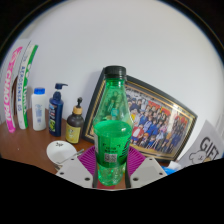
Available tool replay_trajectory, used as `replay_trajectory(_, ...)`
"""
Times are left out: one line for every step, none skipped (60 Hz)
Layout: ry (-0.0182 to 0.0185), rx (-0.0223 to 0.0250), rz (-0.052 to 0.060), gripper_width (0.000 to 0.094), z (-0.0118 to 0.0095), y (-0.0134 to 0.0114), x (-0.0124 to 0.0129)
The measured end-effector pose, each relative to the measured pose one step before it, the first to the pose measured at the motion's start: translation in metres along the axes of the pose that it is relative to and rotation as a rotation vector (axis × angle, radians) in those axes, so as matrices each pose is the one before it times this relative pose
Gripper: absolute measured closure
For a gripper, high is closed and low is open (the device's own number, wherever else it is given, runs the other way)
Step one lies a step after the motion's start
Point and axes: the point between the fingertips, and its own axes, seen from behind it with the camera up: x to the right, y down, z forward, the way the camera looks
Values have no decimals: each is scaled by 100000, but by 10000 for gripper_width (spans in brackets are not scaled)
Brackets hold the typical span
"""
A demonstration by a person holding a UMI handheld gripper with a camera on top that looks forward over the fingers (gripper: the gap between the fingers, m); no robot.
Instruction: Pour water
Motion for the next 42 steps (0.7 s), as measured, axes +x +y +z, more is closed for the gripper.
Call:
replay_trajectory(-611,260,3665,572,117,217,-304)
replay_trajectory(-1150,190,3226,570,173,217,-171)
replay_trajectory(-1022,240,3030,570,182,237,-117)
replay_trajectory(-688,330,3002,569,147,324,-133)
replay_trajectory(-950,195,2536,570,212,274,-101)
replay_trajectory(-800,131,2079,571,219,294,-57)
replay_trajectory(-540,39,1636,571,234,313,29)
replay_trajectory(-244,28,1393,571,231,323,83)
replay_trajectory(-133,123,1239,572,214,309,85)
replay_trajectory(-27,184,1292,572,184,264,-50)
replay_trajectory(-358,164,892,572,238,294,26)
replay_trajectory(5,256,954,570,181,326,28)
replay_trajectory(165,150,861,570,194,255,128)
replay_trajectory(271,28,805,570,175,288,125)
replay_trajectory(134,-126,825,569,164,328,121)
replay_trajectory(43,-245,835,568,153,348,86)
replay_trajectory(185,-246,823,570,157,312,140)
replay_trajectory(185,-25,804,568,140,350,197)
replay_trajectory(356,-277,555,568,139,335,142)
replay_trajectory(231,-387,650,569,89,344,119)
replay_trajectory(218,-543,515,569,120,366,136)
replay_trajectory(364,-518,384,570,100,381,175)
replay_trajectory(502,-500,106,569,96,391,204)
replay_trajectory(509,-372,-151,568,81,385,195)
replay_trajectory(129,-72,-317,566,-70,117,140)
replay_trajectory(-207,2899,236,569,-42,-409,48)
replay_trajectory(75,1063,1,569,-3,87,116)
replay_trajectory(515,-496,-266,563,-17,276,160)
replay_trajectory(42,1157,430,565,-4,-176,36)
replay_trajectory(-218,682,595,565,10,24,-8)
replay_trajectory(126,300,555,559,-5,19,88)
replay_trajectory(192,714,482,559,-5,-81,66)
replay_trajectory(-15,191,352,559,-11,15,-12)
replay_trajectory(0,-1,105,548,-61,-28,-43)
replay_trajectory(-40,263,-75,540,-18,-61,-15)
replay_trajectory(-61,115,-368,529,0,2,-41)
replay_trajectory(-3,-85,-530,504,-13,21,-38)
replay_trajectory(-4,226,-581,488,-3,-46,-60)
replay_trajectory(-63,-190,-660,473,-6,52,-66)
replay_trajectory(55,-154,-650,457,-5,-13,-31)
replay_trajectory(154,-251,-674,447,-32,3,-16)
replay_trajectory(86,-299,-532,435,38,57,35)
